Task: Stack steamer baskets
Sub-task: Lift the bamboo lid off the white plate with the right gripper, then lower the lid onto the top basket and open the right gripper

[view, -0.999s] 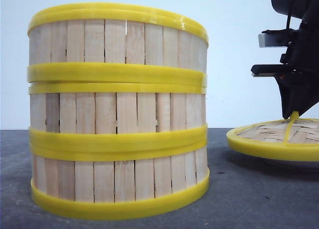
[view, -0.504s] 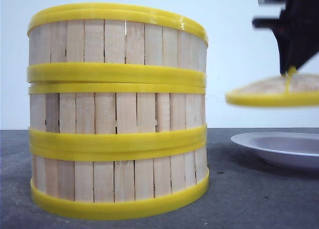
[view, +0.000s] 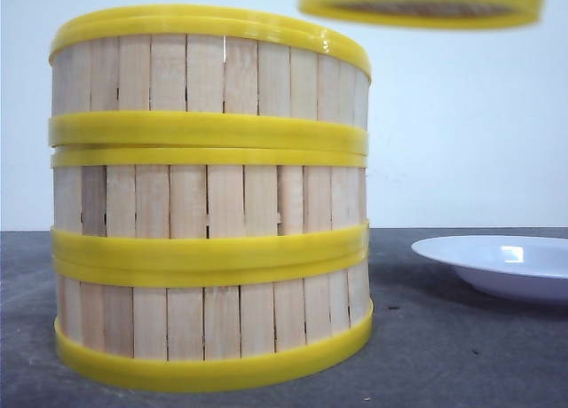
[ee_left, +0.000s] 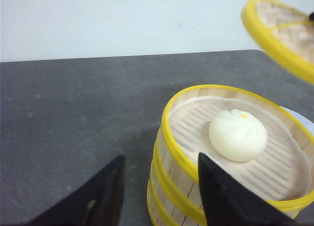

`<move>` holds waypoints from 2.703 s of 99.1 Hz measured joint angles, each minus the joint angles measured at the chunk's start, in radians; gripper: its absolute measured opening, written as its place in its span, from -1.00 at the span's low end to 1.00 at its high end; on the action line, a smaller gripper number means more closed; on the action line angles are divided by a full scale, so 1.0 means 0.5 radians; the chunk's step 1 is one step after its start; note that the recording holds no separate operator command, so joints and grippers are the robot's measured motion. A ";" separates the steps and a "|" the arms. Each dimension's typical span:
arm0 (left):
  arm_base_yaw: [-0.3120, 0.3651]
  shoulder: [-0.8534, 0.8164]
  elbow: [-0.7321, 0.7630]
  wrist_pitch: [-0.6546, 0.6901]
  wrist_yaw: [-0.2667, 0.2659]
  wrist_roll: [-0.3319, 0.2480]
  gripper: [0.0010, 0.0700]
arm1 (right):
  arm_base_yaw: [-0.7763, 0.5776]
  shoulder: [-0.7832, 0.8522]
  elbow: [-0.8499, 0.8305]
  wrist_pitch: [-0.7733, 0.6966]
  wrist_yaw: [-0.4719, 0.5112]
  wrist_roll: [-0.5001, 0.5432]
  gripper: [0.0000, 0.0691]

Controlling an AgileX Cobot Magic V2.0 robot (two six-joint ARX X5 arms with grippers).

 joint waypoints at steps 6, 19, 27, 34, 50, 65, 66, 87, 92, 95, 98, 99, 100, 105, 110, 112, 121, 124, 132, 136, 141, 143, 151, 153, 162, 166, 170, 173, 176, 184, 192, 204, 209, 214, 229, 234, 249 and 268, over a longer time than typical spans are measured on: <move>0.000 0.000 0.000 -0.001 0.000 0.000 -0.23 | 0.081 0.008 0.061 -0.027 -0.011 0.000 -0.83; 0.000 0.000 0.000 0.000 0.000 0.000 -0.23 | 0.250 0.066 0.153 -0.082 -0.102 0.001 -0.83; 0.000 0.000 0.000 0.001 0.000 0.000 -0.23 | 0.354 0.128 0.184 -0.119 -0.107 -0.001 -0.83; 0.000 0.000 0.000 0.000 0.000 0.000 -0.23 | 0.445 0.198 0.198 -0.139 -0.107 -0.005 -0.83; 0.000 0.000 0.000 0.000 0.000 0.000 -0.23 | 0.584 0.327 0.198 -0.141 -0.108 -0.008 -0.83; 0.000 0.000 0.000 -0.002 0.000 0.000 -0.23 | 0.652 0.412 0.198 -0.139 -0.109 -0.018 -0.83; 0.000 0.000 0.000 -0.002 0.000 0.000 -0.23 | 0.655 0.417 0.198 -0.139 -0.109 -0.021 -0.83; 0.000 0.000 0.000 -0.013 0.000 0.000 -0.23 | 0.699 0.495 0.198 -0.143 -0.107 -0.037 -0.83; 0.000 0.000 0.000 -0.013 0.000 0.000 -0.23 | 0.709 0.512 0.198 -0.152 -0.107 -0.037 -0.83; 0.000 0.000 0.000 -0.014 0.000 0.000 -0.23 | 0.714 0.523 0.198 -0.155 -0.108 -0.038 -0.83; 0.000 0.000 0.000 -0.013 0.000 0.000 -0.23 | 0.723 0.533 0.198 -0.153 -0.108 -0.039 -0.83; 0.000 0.000 0.000 -0.013 0.000 0.000 -0.23 | 0.724 0.535 0.198 -0.153 -0.108 -0.039 -0.83; 0.000 0.000 0.000 -0.013 0.000 0.000 -0.23 | 0.725 0.536 0.198 -0.153 -0.108 -0.040 -0.83; 0.000 0.000 0.000 -0.014 0.000 0.000 -0.23 | 0.726 0.543 0.198 -0.154 -0.108 -0.043 -0.83; 0.000 0.000 0.000 -0.013 0.000 0.000 -0.23 | 0.727 0.546 0.198 -0.152 -0.108 -0.043 -0.83; 0.000 0.000 0.000 -0.013 0.000 0.000 -0.23 | 0.728 0.546 0.198 -0.152 -0.109 -0.043 -0.83; 0.000 0.000 0.000 -0.013 0.000 0.000 -0.23 | 0.735 0.547 0.198 -0.153 -0.107 -0.043 -0.83; 0.000 0.000 0.000 -0.014 0.000 0.000 -0.23 | 0.735 0.550 0.198 -0.154 -0.106 -0.044 -0.83; 0.000 0.000 0.000 -0.013 -0.001 0.000 -0.23 | 0.735 0.564 0.199 -0.157 -0.107 -0.045 -0.83; 0.000 0.000 0.000 -0.014 0.000 0.000 -0.23 | 0.735 0.571 0.199 -0.167 -0.108 -0.045 -0.83; 0.000 0.000 0.000 -0.014 0.000 0.000 -0.23 | 0.735 0.581 0.199 -0.180 -0.108 -0.045 -0.83; 0.000 0.000 0.000 -0.013 0.000 0.000 -0.23 | 0.735 0.584 0.199 -0.187 -0.108 -0.045 -0.83; 0.000 0.000 0.000 -0.014 0.000 0.000 -0.23 | 0.735 0.593 0.199 -0.207 -0.106 -0.047 -0.83; 0.000 0.000 0.000 -0.014 0.000 0.000 -0.23 | 0.735 0.596 0.201 -0.207 -0.106 -0.047 -0.83; 0.000 0.000 0.000 -0.014 0.000 0.000 -0.23 | 0.735 0.607 0.208 -0.208 -0.106 -0.052 -0.83; 0.000 0.000 0.000 -0.014 0.000 0.000 -0.23 | 0.735 0.612 0.210 -0.206 -0.106 -0.053 -0.83; 0.000 0.000 0.000 -0.013 0.000 0.000 -0.23 | 0.735 0.614 0.210 -0.203 -0.107 -0.053 -0.83; 0.000 0.000 0.000 -0.014 -0.001 0.000 -0.23 | 0.735 0.616 0.210 -0.201 -0.108 -0.054 -0.83; 0.000 0.000 0.000 -0.014 -0.001 0.000 -0.23 | 0.735 0.618 0.210 -0.197 -0.108 -0.054 -0.83; 0.000 0.000 0.000 -0.014 0.000 0.000 -0.23 | 0.737 0.626 0.210 -0.185 -0.108 -0.058 -0.74; 0.000 0.000 0.000 -0.014 0.000 0.000 -0.23 | 0.737 0.629 0.210 -0.182 -0.105 -0.059 -0.28; 0.000 0.000 0.000 -0.014 0.000 0.000 -0.23 | 0.737 0.629 0.210 -0.150 -0.091 -0.067 0.13; 0.000 0.000 0.000 -0.014 0.000 0.000 -0.23 | 0.737 0.624 0.211 -0.140 -0.082 -0.082 0.17; 0.000 0.000 0.000 -0.014 -0.001 0.000 -0.23 | 0.737 0.615 0.217 -0.130 -0.050 -0.096 0.19; 0.000 0.000 0.000 -0.014 0.000 0.000 -0.23 | 0.737 0.481 0.230 -0.049 0.067 -0.124 0.21; 0.000 0.000 0.000 -0.014 0.000 0.000 -0.23 | 0.737 0.404 0.235 -0.013 0.116 -0.139 0.21; 0.000 0.000 0.000 -0.013 0.000 0.000 -0.23 | 0.737 0.125 0.249 0.029 0.323 -0.183 0.21; 0.000 0.000 0.000 -0.011 0.000 0.000 -0.23 | 0.737 -0.179 0.259 0.025 0.511 -0.215 0.21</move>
